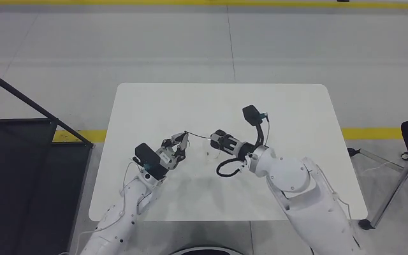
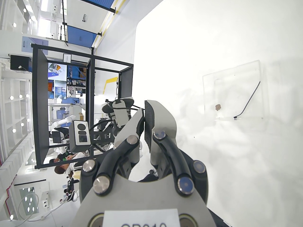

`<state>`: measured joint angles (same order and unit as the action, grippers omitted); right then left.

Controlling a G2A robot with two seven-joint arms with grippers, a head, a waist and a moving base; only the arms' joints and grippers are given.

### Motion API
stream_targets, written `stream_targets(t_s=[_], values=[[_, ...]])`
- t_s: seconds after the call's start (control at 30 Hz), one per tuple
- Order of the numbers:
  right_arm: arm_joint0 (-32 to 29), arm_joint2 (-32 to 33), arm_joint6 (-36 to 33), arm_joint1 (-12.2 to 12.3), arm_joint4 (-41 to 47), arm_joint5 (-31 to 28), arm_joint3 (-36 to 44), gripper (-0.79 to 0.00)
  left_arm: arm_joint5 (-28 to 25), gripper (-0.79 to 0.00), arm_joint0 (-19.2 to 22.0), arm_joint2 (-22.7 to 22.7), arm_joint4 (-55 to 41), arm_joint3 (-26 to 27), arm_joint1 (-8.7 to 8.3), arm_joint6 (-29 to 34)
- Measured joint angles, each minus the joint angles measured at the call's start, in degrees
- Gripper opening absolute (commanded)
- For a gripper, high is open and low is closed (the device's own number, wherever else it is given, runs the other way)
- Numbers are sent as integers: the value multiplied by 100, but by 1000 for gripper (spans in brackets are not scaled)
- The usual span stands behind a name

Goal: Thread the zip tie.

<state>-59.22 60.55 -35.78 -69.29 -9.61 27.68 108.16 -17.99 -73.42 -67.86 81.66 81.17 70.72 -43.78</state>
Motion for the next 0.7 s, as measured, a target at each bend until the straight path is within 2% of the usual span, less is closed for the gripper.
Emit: stream_targets(t_s=[0.27, 0.7], values=[[68, -22, 68, -36, 95, 160, -21, -785, 25, -785, -4, -8, 42, -15, 8, -19], [-217, 275, 233, -40, 587, -460, 73, -785, 109, -785, 15, 32, 290, -65, 17, -3]])
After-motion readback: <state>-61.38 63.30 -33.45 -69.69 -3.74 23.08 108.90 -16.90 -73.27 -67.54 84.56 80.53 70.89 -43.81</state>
